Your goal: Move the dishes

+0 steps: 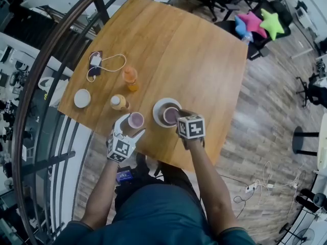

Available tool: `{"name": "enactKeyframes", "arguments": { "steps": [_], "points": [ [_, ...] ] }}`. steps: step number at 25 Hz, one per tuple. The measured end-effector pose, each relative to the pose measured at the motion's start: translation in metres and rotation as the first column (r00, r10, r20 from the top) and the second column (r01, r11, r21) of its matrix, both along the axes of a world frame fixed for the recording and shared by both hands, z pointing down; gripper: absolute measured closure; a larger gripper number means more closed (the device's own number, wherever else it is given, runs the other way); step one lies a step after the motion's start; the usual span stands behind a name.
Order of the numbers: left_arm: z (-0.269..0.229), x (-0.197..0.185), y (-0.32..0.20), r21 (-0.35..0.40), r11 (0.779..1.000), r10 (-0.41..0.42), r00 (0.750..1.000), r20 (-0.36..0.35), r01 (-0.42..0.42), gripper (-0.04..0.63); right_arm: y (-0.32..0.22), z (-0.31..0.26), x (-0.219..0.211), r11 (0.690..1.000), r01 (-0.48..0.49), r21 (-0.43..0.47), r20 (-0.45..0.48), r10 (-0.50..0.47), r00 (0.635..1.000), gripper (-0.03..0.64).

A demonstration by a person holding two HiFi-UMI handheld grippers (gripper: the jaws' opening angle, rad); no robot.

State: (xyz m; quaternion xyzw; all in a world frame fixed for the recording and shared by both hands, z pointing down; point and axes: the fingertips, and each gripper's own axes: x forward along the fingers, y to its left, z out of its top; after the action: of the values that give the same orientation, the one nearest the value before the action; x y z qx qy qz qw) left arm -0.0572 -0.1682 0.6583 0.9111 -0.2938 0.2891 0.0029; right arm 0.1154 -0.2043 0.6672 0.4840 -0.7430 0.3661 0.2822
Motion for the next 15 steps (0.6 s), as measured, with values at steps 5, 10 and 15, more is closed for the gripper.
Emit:
{"name": "enactKeyframes", "arguments": {
  "steps": [5,10,15],
  "points": [
    [-0.018,-0.001,0.004,0.033,0.999,0.002,1.000,-0.011,-0.001,0.230,0.001,-0.022,0.010,0.999,-0.026,0.041,0.039,0.024,0.999,0.578],
    [-0.048,0.007,0.004,0.063,0.998,0.001,0.999,-0.051,0.002,0.238,0.000,-0.046,0.032,0.994,-0.070,0.082,0.076,0.064,0.995,0.578],
    [-0.064,0.016,0.003,0.066,0.998,-0.016,0.995,-0.094,0.022,0.250,0.000,-0.061,0.065,0.985,-0.135,0.108,0.088,0.126,0.988,0.578]
  ]
}}
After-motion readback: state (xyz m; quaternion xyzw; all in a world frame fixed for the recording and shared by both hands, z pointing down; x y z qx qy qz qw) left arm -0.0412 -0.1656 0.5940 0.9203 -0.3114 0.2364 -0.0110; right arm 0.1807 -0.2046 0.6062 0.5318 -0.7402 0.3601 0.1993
